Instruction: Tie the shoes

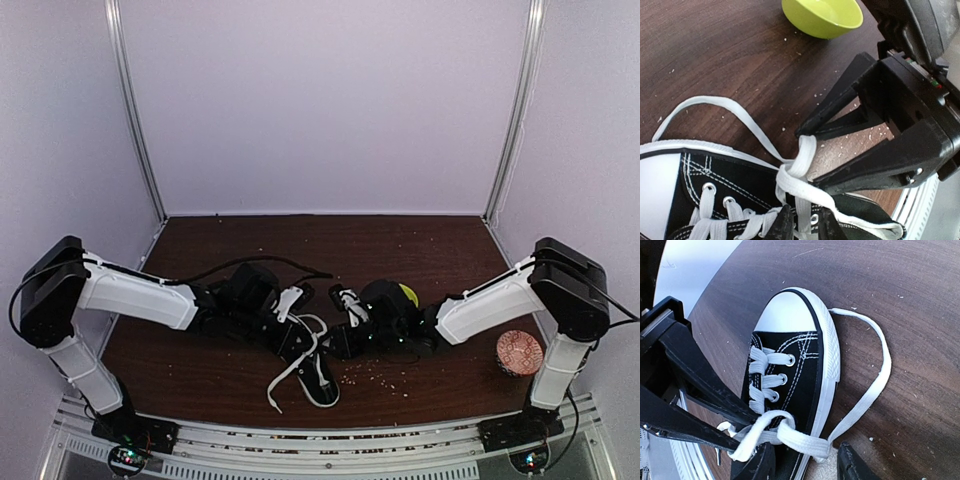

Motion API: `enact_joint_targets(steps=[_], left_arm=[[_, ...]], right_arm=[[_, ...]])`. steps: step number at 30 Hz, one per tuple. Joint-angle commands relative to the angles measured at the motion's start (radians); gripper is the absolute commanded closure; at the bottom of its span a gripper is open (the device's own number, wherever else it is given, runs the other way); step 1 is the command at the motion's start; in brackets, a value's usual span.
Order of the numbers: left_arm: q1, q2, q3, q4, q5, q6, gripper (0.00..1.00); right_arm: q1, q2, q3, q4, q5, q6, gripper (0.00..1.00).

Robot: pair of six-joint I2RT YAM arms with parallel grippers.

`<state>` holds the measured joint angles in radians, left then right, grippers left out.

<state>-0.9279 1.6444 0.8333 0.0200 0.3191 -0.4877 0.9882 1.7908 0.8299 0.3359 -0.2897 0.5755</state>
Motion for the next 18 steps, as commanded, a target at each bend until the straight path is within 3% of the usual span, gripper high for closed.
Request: enact_joint_targets(steps=[1,18], left_arm=[[0.011,0.032,0.039,0.049,0.028,0.019,0.79],[0.012,0.083,0.080,-0.047,0.030,0.081,0.77]], right_arm=[[-0.005,0.011,0.023,-0.001,-0.007,-0.007,0.57],[-0.004,0.009,0.020,0.009,-0.015,-0.006,0.57]])
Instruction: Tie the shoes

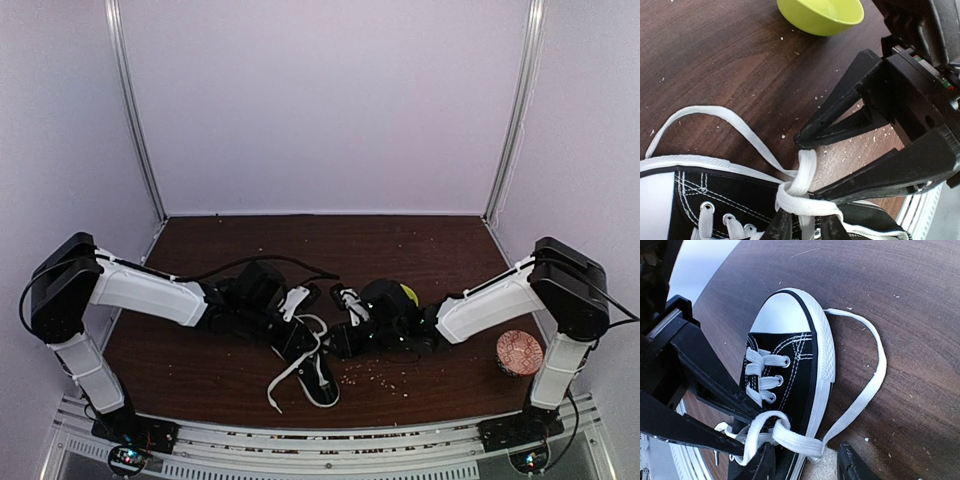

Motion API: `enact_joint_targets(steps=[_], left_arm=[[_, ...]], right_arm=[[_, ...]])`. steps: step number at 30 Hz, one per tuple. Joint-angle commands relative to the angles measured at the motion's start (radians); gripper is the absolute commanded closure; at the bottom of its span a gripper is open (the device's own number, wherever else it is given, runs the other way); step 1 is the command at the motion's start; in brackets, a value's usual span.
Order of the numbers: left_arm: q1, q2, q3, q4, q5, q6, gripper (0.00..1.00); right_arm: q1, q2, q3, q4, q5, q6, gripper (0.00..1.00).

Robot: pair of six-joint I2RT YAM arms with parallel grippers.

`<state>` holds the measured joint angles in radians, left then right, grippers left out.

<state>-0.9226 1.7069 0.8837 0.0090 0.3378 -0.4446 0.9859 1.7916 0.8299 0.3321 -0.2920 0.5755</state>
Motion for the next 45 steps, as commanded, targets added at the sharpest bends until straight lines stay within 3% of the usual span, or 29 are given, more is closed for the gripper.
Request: enact_joint_targets(steps=[1,6,21,30,40,45], left_arm=[[0.005,0.025,0.032,-0.043,0.019,0.040,0.80],[0.006,0.002,0.032,-0.088,0.006,0.054,1.00],[0.021,-0.163,0.018,-0.212,-0.065,0.063,1.00],[0.041,-0.215,0.022,-0.337,-0.096,0.159,1.00],[0.044,-0.243,0.107,-0.504,-0.115,0.307,1.00],[0.045,-0.216,0.164,-0.561,-0.096,0.301,1.00]], right_arm=[[-0.002,0.009,0.019,0.012,-0.012,-0.006,0.57],[-0.002,-0.002,0.012,0.020,-0.005,-0.005,0.57],[-0.005,-0.061,-0.025,-0.022,0.021,-0.043,0.57],[-0.007,-0.084,-0.007,-0.084,0.038,-0.075,0.57],[0.023,-0.124,0.041,-0.145,0.012,-0.107,0.59],[0.083,-0.110,0.083,-0.101,0.007,-0.021,0.61]])
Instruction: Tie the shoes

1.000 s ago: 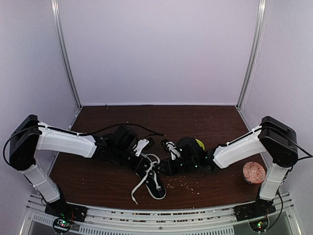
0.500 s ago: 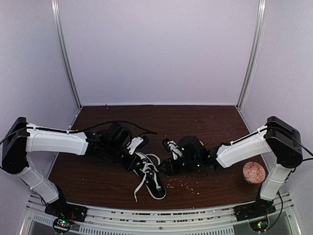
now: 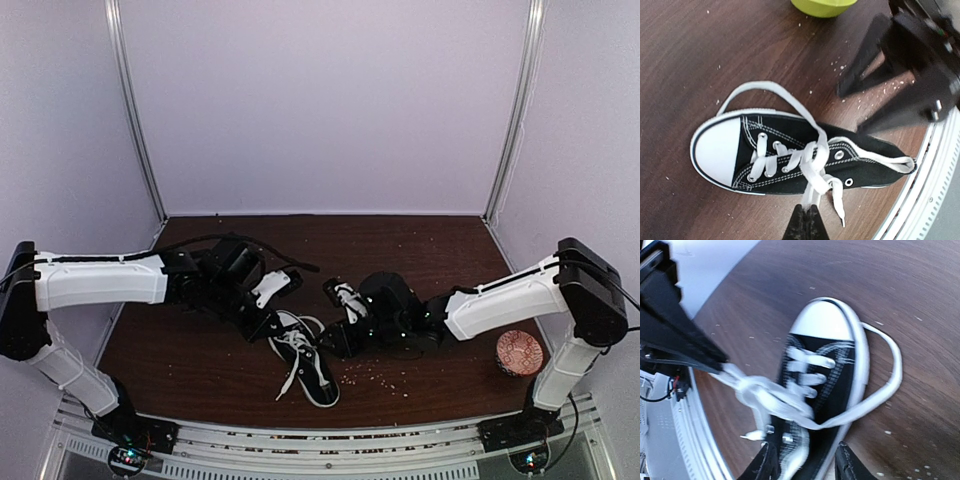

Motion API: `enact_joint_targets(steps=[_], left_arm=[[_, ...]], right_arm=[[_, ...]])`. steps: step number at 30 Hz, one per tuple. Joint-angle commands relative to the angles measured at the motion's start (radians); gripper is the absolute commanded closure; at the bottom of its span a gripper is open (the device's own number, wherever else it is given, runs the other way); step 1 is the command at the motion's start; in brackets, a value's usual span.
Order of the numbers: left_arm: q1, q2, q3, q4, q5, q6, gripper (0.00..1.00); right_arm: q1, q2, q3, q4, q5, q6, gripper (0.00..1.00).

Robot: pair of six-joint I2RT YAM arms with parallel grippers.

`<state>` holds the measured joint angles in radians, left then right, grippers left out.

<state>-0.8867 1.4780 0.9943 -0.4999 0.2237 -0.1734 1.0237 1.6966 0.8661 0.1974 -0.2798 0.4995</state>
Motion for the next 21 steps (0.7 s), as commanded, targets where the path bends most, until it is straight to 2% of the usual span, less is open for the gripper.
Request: enact_joint_targets(steps=[1,8,18,21], left_arm=[[0.009,0.017,0.059,-0.054,0.025,0.027,1.00],[0.009,0.020,0.059,-0.042,0.026,0.009,1.00],[0.009,0.016,0.054,-0.027,0.035,0.000,1.00],[0.009,0.014,0.051,-0.024,0.038,-0.002,1.00]], right_arm=[[0.055,-0.003,0.055,0.051,-0.003,0.072,0.61],[0.088,0.093,0.124,0.118,-0.002,0.132,0.64],[0.090,0.145,0.170,0.084,0.026,0.145,0.71],[0.091,0.159,0.182,0.082,0.038,0.158,0.77]])
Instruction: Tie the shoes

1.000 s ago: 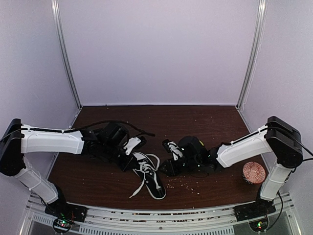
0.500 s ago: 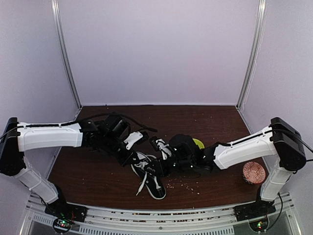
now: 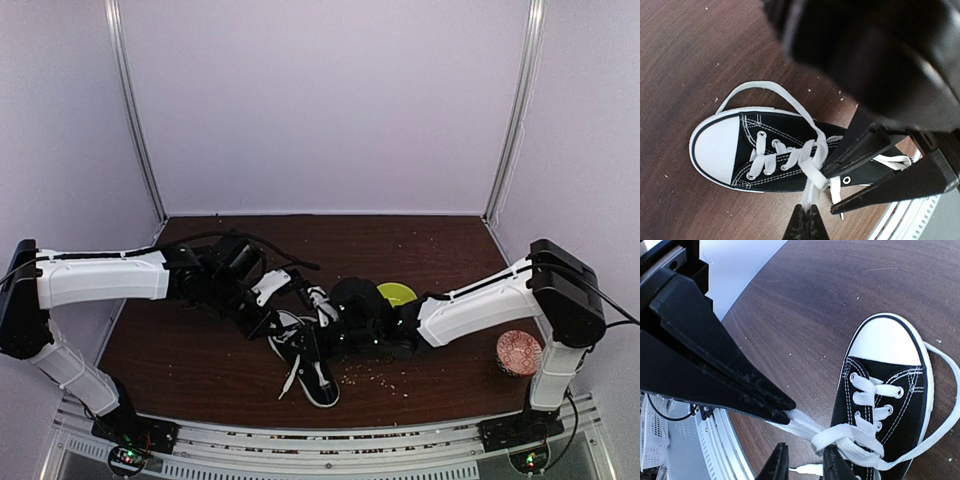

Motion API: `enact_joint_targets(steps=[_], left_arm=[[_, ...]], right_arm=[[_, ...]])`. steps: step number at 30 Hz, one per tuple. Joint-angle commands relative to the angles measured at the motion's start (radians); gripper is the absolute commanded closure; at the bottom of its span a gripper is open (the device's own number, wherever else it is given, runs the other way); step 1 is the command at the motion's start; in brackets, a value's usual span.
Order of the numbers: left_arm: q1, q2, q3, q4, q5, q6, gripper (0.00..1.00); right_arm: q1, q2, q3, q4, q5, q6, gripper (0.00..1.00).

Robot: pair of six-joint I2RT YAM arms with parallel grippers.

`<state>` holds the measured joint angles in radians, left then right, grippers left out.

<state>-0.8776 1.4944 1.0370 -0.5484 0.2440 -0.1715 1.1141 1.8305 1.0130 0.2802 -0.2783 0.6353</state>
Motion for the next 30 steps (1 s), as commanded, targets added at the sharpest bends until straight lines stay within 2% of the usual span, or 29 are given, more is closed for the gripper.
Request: enact_joint_targets(steps=[1,8,17,21,27,30], left_arm=[[0.000,-0.002,0.008,0.025,0.018,-0.005,1.00],[0.000,-0.006,-0.001,0.027,0.008,0.003,1.00],[0.003,-0.042,0.007,-0.047,-0.156,0.087,1.00],[0.003,-0.039,0.001,0.006,-0.175,0.037,0.98],[0.003,-0.042,-0.103,0.222,-0.166,-0.263,0.54],[0.003,-0.066,-0.181,0.326,-0.154,-0.429,0.48]], right_arm=[[0.000,0.030,0.040,-0.003,0.041,0.024,0.79],[-0.001,0.045,0.064,-0.037,0.070,0.034,1.00],[-0.023,-0.028,-0.045,-0.076,0.126,0.032,1.00],[-0.028,-0.041,-0.079,-0.079,0.134,0.039,1.00],[-0.029,-0.038,-0.081,-0.073,0.132,0.049,1.00],[-0.030,-0.037,-0.083,-0.069,0.129,0.049,1.00]])
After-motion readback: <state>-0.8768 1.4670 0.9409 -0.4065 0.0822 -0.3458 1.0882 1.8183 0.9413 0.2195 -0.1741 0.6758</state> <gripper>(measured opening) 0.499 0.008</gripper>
